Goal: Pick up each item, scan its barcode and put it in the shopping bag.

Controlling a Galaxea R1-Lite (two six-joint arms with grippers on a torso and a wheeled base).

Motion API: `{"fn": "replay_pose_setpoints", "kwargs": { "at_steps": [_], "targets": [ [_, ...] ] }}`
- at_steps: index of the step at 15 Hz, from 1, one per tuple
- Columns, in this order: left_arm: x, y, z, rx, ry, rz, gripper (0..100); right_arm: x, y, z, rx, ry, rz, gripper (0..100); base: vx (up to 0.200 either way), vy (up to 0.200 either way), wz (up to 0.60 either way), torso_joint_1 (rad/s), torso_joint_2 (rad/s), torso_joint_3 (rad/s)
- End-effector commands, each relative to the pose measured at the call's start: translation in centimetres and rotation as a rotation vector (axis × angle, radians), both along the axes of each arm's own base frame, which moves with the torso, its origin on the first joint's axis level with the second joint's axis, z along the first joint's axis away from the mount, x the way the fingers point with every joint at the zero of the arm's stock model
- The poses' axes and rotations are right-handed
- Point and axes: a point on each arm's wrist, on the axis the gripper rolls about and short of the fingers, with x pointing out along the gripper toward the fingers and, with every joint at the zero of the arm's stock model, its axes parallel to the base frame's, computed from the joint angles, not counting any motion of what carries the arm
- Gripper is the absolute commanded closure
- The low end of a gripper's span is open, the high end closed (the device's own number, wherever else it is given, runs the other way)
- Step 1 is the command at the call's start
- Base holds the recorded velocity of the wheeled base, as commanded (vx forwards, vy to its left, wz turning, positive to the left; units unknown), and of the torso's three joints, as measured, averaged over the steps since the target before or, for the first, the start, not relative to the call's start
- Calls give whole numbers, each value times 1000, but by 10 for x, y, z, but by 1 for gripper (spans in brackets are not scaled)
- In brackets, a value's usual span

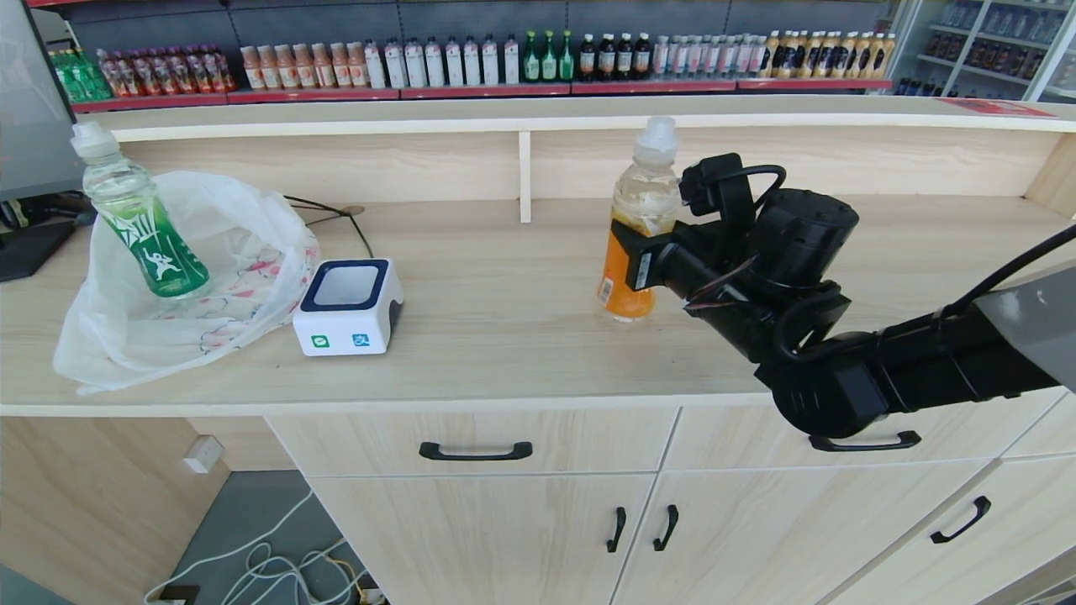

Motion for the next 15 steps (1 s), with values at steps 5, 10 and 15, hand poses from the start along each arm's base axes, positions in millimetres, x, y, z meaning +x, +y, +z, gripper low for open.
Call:
{"fn": "replay_pose_setpoints", "kwargs": {
  "at_steps": [5,10,15],
  "targets": [
    [0,0,0,-1,-1,1,0,-1,-2,6,9,-16,-1,100,0,0,0,0,0,0],
    [0,0,0,1,-1,0,0,-8,-6,18,23,-41,-1,100,0,0,0,0,0,0],
    [0,0,0,1,-1,0,0,-23,-13,38,44,-81,4,100,0,0,0,0,0,0]
  ]
}}
